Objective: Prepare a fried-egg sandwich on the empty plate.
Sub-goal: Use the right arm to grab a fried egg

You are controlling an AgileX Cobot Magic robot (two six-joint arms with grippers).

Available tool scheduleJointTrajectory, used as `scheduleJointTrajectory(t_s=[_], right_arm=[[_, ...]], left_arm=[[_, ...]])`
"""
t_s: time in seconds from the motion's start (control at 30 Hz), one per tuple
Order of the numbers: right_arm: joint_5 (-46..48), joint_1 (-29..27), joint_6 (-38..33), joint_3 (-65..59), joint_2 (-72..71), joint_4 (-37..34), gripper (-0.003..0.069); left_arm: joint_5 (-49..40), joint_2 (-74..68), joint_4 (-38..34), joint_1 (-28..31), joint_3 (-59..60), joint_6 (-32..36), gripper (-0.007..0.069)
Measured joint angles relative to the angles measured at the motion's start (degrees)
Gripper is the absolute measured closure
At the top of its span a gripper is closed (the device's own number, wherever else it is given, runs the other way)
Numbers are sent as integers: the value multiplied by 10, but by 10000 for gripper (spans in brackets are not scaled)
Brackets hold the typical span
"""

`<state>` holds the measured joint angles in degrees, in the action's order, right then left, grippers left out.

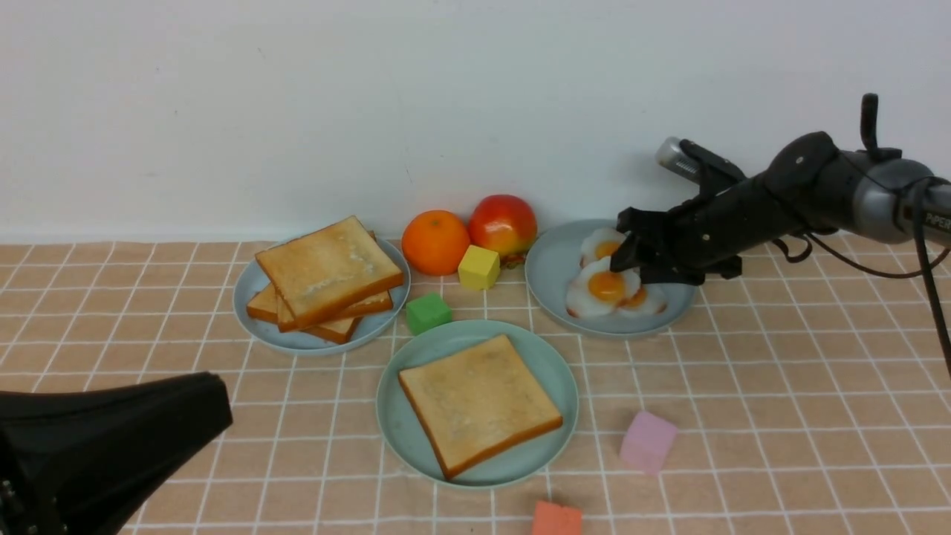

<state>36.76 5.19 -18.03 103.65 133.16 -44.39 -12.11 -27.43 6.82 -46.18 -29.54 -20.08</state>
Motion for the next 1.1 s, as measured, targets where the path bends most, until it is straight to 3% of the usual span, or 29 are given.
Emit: scheduleJointTrajectory(t_s=[0.27, 0.7, 0.93, 1.1], right_arm=[[1, 0, -16, 0, 0, -8, 314], [9, 0, -28, 0, 2, -30, 546], [18, 0, -28, 2, 0, -39, 517], [19, 0, -27, 2, -1, -54, 384]], left_arm=[[0, 0, -2, 0, 0, 0, 626], [0, 0, -3, 0, 0, 0, 620], [0, 0, -4, 0, 0, 0, 615], [0, 0, -4, 0, 0, 0, 610]])
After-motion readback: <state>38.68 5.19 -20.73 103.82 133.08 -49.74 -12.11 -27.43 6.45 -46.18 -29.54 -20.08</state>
